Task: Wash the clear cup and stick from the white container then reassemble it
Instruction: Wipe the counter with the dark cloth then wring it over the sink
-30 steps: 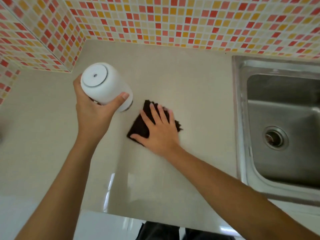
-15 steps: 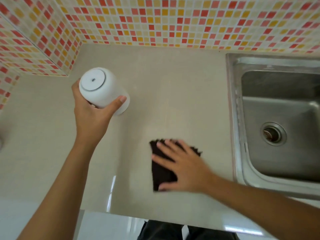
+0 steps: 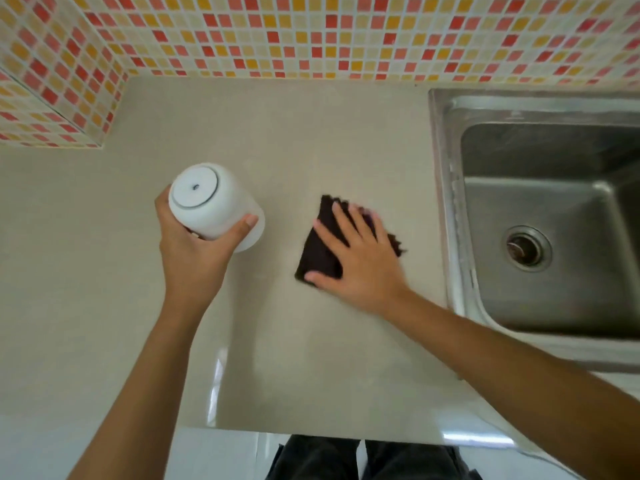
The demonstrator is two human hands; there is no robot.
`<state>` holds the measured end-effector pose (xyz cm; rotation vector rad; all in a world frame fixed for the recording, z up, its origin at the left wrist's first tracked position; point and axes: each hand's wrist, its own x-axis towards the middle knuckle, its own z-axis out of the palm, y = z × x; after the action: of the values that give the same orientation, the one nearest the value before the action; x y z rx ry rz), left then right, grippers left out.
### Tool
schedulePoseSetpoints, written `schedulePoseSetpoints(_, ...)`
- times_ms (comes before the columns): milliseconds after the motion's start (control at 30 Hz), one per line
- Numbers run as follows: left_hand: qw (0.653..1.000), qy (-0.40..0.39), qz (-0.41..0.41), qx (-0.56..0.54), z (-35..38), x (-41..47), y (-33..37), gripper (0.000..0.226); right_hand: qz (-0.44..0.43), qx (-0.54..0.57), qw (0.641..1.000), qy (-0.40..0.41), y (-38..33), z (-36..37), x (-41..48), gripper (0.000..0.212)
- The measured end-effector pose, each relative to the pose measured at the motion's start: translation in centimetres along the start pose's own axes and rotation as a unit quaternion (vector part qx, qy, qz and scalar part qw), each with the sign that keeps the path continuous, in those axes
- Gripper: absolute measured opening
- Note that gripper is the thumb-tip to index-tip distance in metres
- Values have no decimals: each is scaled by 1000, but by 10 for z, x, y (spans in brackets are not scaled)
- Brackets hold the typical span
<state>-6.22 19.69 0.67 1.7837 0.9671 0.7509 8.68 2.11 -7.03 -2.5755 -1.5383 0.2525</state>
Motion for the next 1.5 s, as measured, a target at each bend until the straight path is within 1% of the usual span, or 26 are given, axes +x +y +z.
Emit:
schedulePoseSetpoints(67, 1000, -5, 1, -10, 10, 4, 6, 87, -104, -3, 993, -51, -19, 2, -76, 83)
schedulePoseSetpoints(133, 1000, -13, 2, -14, 19, 9, 9, 87, -172, -18, 982, -81, -8, 2, -120, 82)
schedulePoseSetpoints(200, 1000, -20, 3, -16, 27, 13, 11, 86, -205, -19, 975, -83, 17, -1, -120, 84)
schedulePoseSetpoints(233, 1000, -23, 3, -17, 30, 14, 11, 86, -202, -18, 976, -81, 28, -4, -108, 84)
schedulePoseSetpoints(300, 999, -30, 0, -17, 37, 15, 11, 86, -156, -26, 986, -53, 53, -10, -67, 84)
schedulePoseSetpoints(400, 999, -44, 0, -11, 43, 11, 10, 86, -39, -51, 998, -5, 101, -19, 17, 85)
schedulePoseSetpoints(533, 998, -63, -2, 11, 48, 3, 6, 88, 110, -18, 994, -17, 140, -38, 125, 93)
schedulePoseSetpoints(600, 998, -66, 0, 21, 49, 0, 4, 90, 166, -11, 986, -20, 143, -40, 148, 94)
schedulePoseSetpoints(633, 998, -66, -2, 22, 49, -1, 4, 90, 177, -10, 984, -15, 140, -38, 148, 93)
schedulePoseSetpoints(700, 998, -65, -6, 17, 51, -2, 4, 91, 155, -14, 988, 5, 128, -31, 124, 90)
schedulePoseSetpoints(800, 998, -68, -10, 9, 59, -1, 6, 91, 72, -7, 997, 22, 90, -21, 41, 84)
schedulePoseSetpoints(900, 997, -79, -1, 2, 71, 3, 9, 91, -14, 0, 999, -33, 40, -11, -68, 83)
schedulePoseSetpoints(967, 996, -90, 4, -3, 78, 5, 10, 91, -60, -2, 996, -68, 23, -4, -117, 84)
schedulePoseSetpoints(1033, 995, -101, 3, -8, 83, 6, 9, 92, -85, -5, 994, -74, 23, -1, -131, 85)
schedulePoseSetpoints(1100, 994, -109, 0, -5, 86, 5, 9, 92, -96, -7, 993, -71, 31, -4, -121, 85)
schedulePoseSetpoints(1133, 994, -111, 1, -2, 87, 4, 8, 92, -91, -11, 994, -63, 36, -5, -112, 85)
schedulePoseSetpoints(1200, 993, -114, 1, -5, 87, 1, 6, 91, -53, -24, 997, -42, 48, -6, -89, 86)
schedulePoseSetpoints(1267, 993, -115, 2, -7, 86, -3, 3, 92, 7, -29, 999, -23, 58, -7, -62, 85)
schedulePoseSetpoints(1333, 992, -124, -8, -7, 85, -5, 0, 99, 70, -20, 997, -1, 61, -10, -37, 84)
schedulePoseSetpoints(1433, 989, -139, -55, -3, 82, -9, 0, 118, 135, -14, 990, 25, 58, -9, -20, 83)
schedulePoseSetpoints(1467, 989, -129, -74, 4, 80, -14, 0, 120, 143, -13, 989, 31, 58, -7, -19, 83)
schedulePoseSetpoints(1500, 990, -105, -97, 16, 78, -22, 0, 116, 145, -12, 989, 36, 57, -6, -20, 83)
